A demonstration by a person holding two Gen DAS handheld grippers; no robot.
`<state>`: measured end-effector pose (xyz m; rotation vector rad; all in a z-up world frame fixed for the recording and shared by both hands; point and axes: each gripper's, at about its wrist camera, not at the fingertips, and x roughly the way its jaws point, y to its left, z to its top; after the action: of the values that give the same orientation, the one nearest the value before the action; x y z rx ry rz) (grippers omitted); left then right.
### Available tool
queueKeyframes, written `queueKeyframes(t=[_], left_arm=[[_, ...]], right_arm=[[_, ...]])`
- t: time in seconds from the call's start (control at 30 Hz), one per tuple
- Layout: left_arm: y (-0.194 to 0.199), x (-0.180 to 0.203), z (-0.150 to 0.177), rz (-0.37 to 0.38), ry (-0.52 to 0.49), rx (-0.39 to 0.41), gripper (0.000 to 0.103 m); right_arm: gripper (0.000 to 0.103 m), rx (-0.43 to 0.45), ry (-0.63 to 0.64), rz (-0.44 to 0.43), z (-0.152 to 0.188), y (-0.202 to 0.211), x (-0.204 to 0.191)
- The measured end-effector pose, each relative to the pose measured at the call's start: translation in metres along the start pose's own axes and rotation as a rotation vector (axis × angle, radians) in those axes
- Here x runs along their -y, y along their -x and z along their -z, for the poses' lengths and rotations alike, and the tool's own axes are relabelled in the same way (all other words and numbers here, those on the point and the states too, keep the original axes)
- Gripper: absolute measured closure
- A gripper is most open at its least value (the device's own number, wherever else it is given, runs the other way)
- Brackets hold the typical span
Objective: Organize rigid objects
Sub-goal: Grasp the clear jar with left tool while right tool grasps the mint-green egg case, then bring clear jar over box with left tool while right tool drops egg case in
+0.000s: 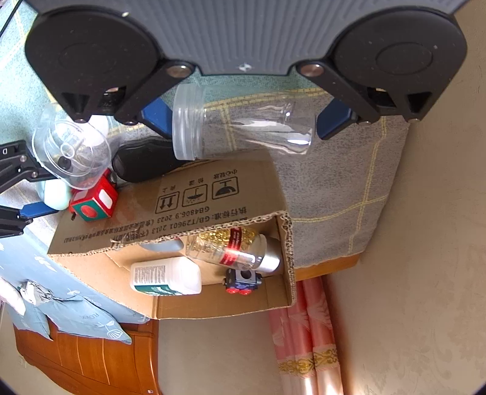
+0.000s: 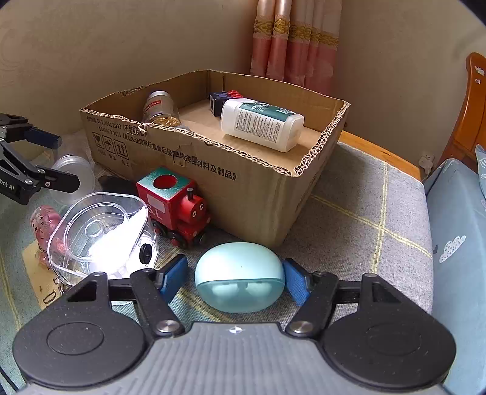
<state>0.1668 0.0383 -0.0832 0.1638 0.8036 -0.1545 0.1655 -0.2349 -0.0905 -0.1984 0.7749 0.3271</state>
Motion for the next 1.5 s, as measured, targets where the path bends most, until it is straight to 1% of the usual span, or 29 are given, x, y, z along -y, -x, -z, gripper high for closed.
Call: queueKeyframes(t=[0.03, 0.17, 0.23, 0.43, 0.8, 1.0, 1.17, 1.4, 1.5], left_arm=[[0.000, 0.000, 0.000, 0.008, -0.001, -0.003, 0.011], [0.002, -0.004, 0.000, 0.031, 0.007, -0.004, 0.011], [0.005, -0.005, -0.001, 0.039, 0.008, 0.000, 0.011], [0.015, -0.003, -0.005, 0.042, -0.013, 0.007, 0.011], [0.036, 0.004, -0.011, 0.049, -0.046, 0.031, 0.011], [0.042, 0.006, -0.012, 0.051, -0.053, 0.039, 0.011], [0.049, 0.006, -0.011, 0.050, -0.055, 0.046, 0.011], [0.058, 0.002, -0.013, 0.042, -0.047, 0.070, 0.011], [0.060, 0.000, -0.014, 0.040, -0.042, 0.078, 0.011]], right_arm=[[0.037, -0.004, 0.000, 0.003, -0.001, 0.000, 0.000], [0.037, -0.019, 0.010, 0.018, -0.002, 0.002, -0.004], [0.037, -0.030, 0.005, 0.012, -0.002, 0.002, -0.004], [0.037, -0.046, 0.002, 0.013, -0.001, 0.008, -0.004], [0.037, -0.035, 0.047, 0.034, -0.006, 0.038, -0.009], [0.037, -0.020, 0.054, 0.026, -0.012, 0.052, -0.011], [0.037, 0.012, 0.073, 0.015, -0.026, 0.064, -0.015], [0.037, 0.104, 0.099, 0.024, -0.067, 0.073, -0.012], [0.037, 0.115, 0.096, 0.026, -0.082, 0.067, -0.009]])
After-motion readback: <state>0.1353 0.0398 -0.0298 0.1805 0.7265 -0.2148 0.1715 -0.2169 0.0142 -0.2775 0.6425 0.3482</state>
